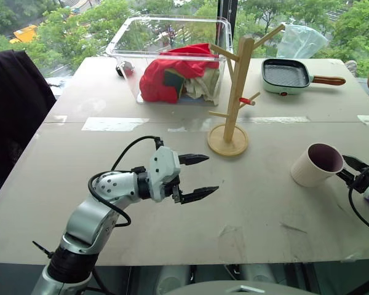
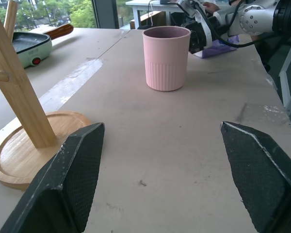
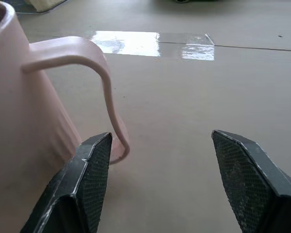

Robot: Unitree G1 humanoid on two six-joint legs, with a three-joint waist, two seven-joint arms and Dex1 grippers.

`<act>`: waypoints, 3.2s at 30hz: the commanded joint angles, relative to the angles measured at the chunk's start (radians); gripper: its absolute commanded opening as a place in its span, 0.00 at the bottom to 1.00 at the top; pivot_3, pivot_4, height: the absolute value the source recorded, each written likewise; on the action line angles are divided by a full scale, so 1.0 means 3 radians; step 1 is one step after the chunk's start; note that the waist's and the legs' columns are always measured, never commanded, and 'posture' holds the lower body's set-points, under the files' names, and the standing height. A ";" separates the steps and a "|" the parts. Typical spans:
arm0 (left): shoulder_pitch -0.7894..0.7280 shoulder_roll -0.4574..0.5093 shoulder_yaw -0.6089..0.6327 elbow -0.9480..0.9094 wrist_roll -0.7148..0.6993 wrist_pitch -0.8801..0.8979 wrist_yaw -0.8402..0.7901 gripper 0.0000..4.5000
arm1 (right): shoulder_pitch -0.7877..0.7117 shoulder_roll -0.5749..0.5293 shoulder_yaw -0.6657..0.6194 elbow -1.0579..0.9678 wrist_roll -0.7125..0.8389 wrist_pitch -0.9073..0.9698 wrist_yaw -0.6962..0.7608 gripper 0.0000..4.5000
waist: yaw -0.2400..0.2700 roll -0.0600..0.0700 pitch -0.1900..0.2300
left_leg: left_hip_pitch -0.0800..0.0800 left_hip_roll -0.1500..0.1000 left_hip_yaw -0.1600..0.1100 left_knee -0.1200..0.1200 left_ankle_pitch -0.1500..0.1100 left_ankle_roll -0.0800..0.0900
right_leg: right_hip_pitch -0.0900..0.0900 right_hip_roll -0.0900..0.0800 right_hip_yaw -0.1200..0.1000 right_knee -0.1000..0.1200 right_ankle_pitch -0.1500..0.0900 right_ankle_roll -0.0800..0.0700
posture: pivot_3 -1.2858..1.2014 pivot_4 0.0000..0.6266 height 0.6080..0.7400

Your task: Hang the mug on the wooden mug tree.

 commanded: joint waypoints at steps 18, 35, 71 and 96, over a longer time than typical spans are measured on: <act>0.0060 0.0029 0.0065 -0.0106 0.0050 -0.0109 0.0050 0.87 | -0.0320 0.0114 0.0152 0.0257 -0.0109 -0.0343 0.0383 0.01 | 0.0003 0.0000 0.0000 | -0.0001 0.0003 0.0000 0.0000 0.0000 0.0000 | 0.0000 -0.0003 0.0000 0.0000 0.0001 0.0000 | 0.52 0.24 1.00; 0.0093 -0.0188 0.0191 -0.0084 -0.0133 -0.0052 0.0224 0.87 | 0.0046 0.0019 0.0253 -0.1234 0.0023 0.0430 0.0009 0.01 | 0.0002 0.0006 0.0003 | -0.0001 0.0004 0.0001 0.0000 0.0000 0.0000 | 0.0000 -0.0004 0.0001 0.0000 0.0001 0.0000 | 0.52 0.24 1.00; 0.0550 -0.0796 0.0754 0.0262 -0.0798 -0.0738 0.0086 0.87 | -0.1693 -0.0404 0.1292 -0.3808 -0.0024 0.3452 -0.1182 0.01 | 0.0081 0.0004 0.0012 | -0.0018 0.0003 -0.0008 0.0001 0.0000 0.0000 | -0.0011 -0.0009 -0.0014 -0.0008 0.0000 -0.0002 | 0.52 0.24 1.00; 0.0647 -0.0693 0.0986 0.0452 -0.0716 -0.0988 0.0064 0.87 | -0.2053 -0.0259 0.1692 -0.3480 -0.0328 0.3269 -0.1298 0.56 | 0.0074 0.0003 0.0014 | -0.0020 0.0004 -0.0008 0.0000 0.0000 0.0000 | -0.0013 -0.0010 -0.0016 -0.0010 0.0000 -0.0001 | 0.52 0.24 1.00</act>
